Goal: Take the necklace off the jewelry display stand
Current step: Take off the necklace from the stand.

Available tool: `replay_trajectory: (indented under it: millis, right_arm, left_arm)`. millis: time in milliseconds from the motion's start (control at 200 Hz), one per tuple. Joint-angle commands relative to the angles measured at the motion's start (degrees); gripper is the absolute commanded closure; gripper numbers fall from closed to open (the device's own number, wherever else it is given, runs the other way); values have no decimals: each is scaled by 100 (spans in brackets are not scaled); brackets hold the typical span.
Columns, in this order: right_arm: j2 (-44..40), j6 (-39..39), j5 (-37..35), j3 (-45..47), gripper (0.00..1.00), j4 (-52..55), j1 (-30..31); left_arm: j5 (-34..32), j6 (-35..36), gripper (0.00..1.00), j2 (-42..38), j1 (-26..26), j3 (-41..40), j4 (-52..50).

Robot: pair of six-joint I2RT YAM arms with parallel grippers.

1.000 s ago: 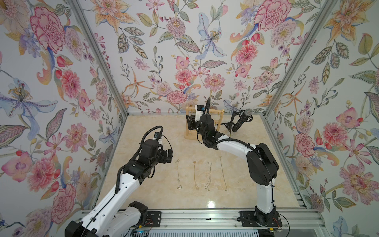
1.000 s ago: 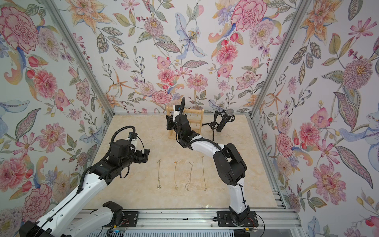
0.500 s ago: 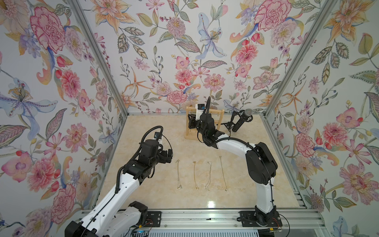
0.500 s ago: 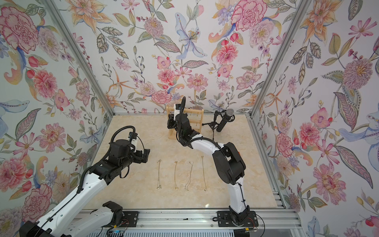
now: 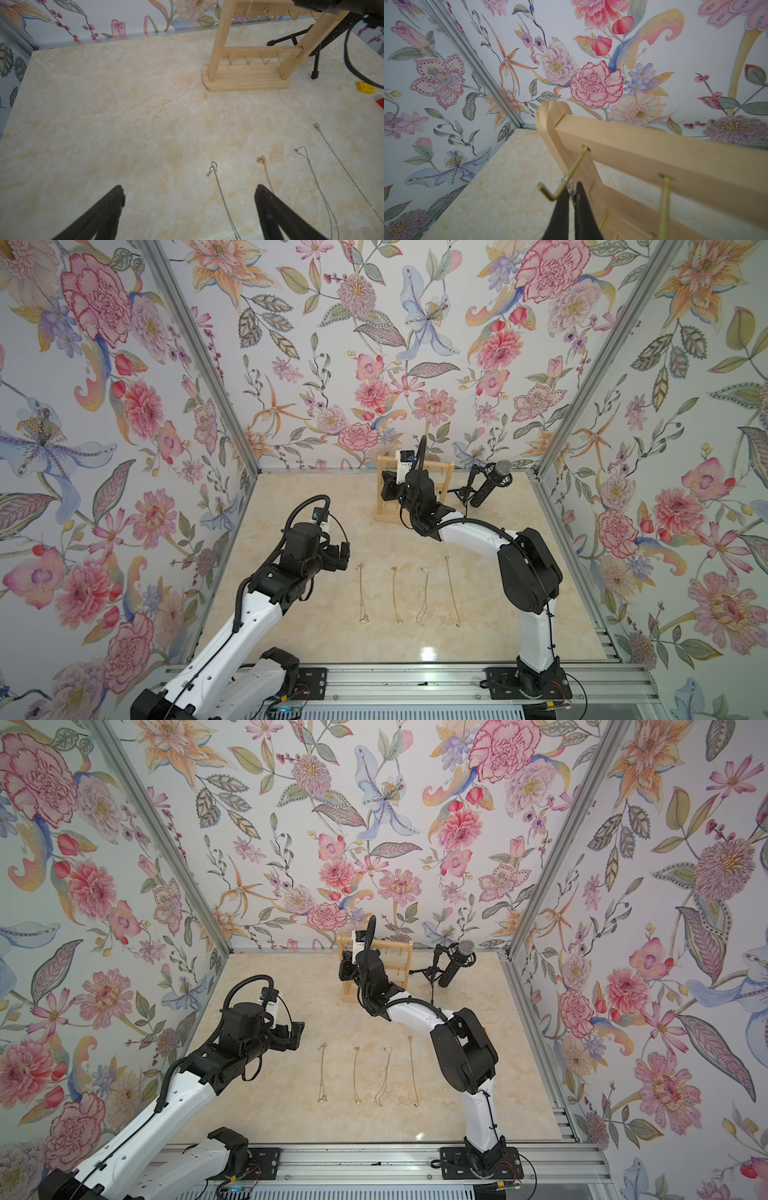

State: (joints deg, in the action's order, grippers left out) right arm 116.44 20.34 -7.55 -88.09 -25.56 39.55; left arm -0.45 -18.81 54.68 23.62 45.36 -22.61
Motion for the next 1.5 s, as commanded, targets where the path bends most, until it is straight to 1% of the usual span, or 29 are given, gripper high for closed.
replay_trajectory:
  millis: [0, 671, 1496]
  right_arm:
    - [37, -57, 26, -112, 100, -45, -24]
    - [-284, -56, 314, -32, 100, 168, -19]
    - [-613, -207, 385, -76, 100, 328, -32]
  left_arm:
    - [18, 114, 1, -99, -76, -63, 90]
    - [31, 123, 1, -128, -105, -63, 90]
    - [55, 124, 1, -115, -142, -63, 99]
